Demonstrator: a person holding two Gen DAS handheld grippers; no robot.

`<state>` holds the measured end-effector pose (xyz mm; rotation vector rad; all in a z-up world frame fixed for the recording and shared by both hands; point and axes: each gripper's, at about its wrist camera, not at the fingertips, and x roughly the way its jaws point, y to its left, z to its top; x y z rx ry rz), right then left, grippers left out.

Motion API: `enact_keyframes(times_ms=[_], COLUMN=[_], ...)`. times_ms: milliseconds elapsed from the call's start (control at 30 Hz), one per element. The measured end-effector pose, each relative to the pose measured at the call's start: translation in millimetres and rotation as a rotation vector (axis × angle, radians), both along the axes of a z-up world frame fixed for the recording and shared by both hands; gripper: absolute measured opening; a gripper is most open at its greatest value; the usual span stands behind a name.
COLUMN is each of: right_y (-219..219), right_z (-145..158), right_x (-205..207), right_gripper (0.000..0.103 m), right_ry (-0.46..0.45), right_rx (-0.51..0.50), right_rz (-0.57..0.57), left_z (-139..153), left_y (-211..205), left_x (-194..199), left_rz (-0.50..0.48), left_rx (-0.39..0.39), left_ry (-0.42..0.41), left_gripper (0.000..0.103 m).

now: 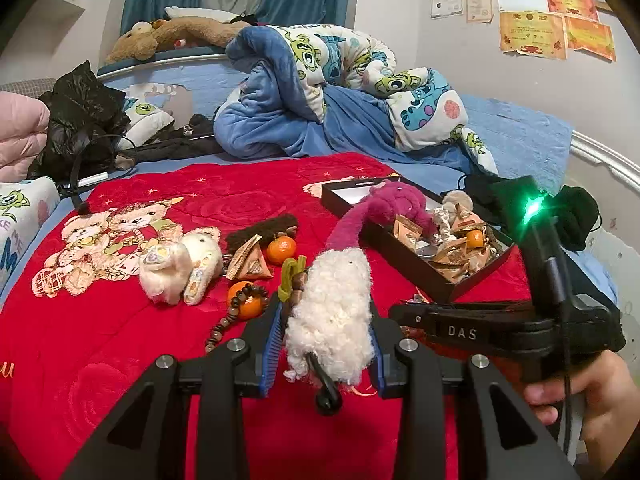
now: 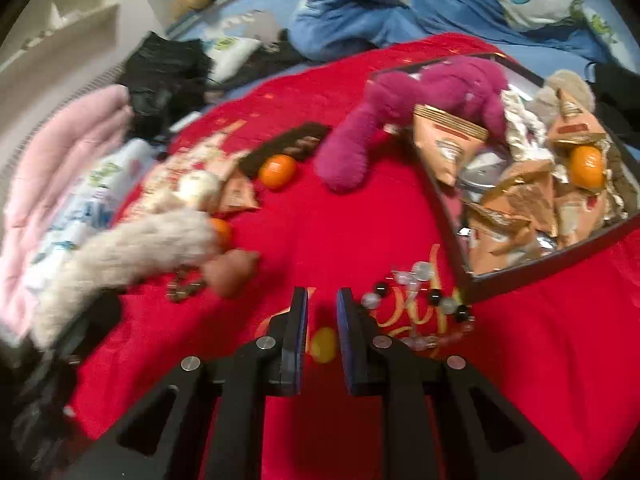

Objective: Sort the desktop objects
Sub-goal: 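Close the right tool on the clear-and-black bead bracelet while the left tool holds the plush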

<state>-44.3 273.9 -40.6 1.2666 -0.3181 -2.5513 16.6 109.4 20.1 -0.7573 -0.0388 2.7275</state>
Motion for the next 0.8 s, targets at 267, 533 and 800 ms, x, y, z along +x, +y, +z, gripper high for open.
enact_keyframes(times_ms=[267, 533, 800], right_y=[8, 0, -14], right_z=[-7, -14, -17], right_x=[-7, -10, -10], right_gripper=[0.026, 0.024, 0.015], right_ry=[-0.048, -0.052, -0.038], right_rx=[0.051, 0.153, 0.253], right_rz=[-0.068, -0.070, -0.085], left_z=[2, 1, -2], left_y=[-5, 5, 11], left_x=[-2, -1, 0], left_rz=[0.005, -0.014, -0.024], left_rx=[0.018, 0.007, -0.010], left_ry=[-0.006, -0.006, -0.011], left_gripper=[0.037, 0.037, 0.037])
